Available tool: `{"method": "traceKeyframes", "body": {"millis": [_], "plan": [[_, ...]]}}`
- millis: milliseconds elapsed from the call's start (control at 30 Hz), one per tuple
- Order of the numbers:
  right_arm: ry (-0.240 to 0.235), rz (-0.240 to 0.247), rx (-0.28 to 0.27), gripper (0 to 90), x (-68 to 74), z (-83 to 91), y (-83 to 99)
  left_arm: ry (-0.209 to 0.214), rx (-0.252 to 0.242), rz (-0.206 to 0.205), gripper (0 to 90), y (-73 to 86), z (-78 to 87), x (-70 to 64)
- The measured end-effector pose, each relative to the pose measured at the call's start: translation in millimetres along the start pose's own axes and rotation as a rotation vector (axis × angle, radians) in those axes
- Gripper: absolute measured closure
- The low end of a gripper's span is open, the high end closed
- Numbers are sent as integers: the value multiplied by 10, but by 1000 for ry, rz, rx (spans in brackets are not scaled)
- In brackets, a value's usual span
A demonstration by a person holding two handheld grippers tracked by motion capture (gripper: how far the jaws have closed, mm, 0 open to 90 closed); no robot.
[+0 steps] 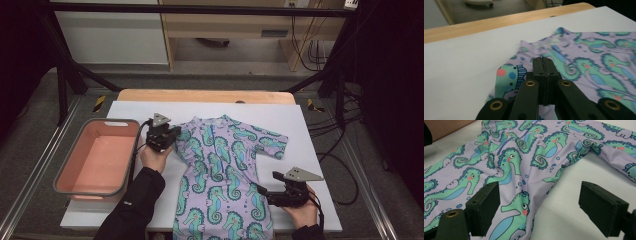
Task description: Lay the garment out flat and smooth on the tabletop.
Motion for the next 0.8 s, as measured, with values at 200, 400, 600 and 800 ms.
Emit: {"method": "traceKeyframes", "body": {"millis": [200, 400, 600, 800], "plan": [[-4, -2, 4, 180, 0, 0, 5, 125, 61, -128, 898, 17, -298, -521], [-6, 2, 2, 183, -3, 3, 8, 215, 95, -143, 867, 126, -471, -722], [-6, 6, 12, 184, -2, -12, 20, 117, 23, -118, 411, 30, -214, -377], [-11, 9, 25, 185, 25, -44, 22, 103, 129, 17, 332, 235, -284, 20]]}}
Point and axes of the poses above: each handheld gripper's, and its own axes: z roughly backward along the jaws, y roughly out of its underside, x roughly to its left, the point moved 4 cm from there along -z, roughly forward along the jaws, and after that the axes turned 6 degrees about -z, right-handed, at the moved point
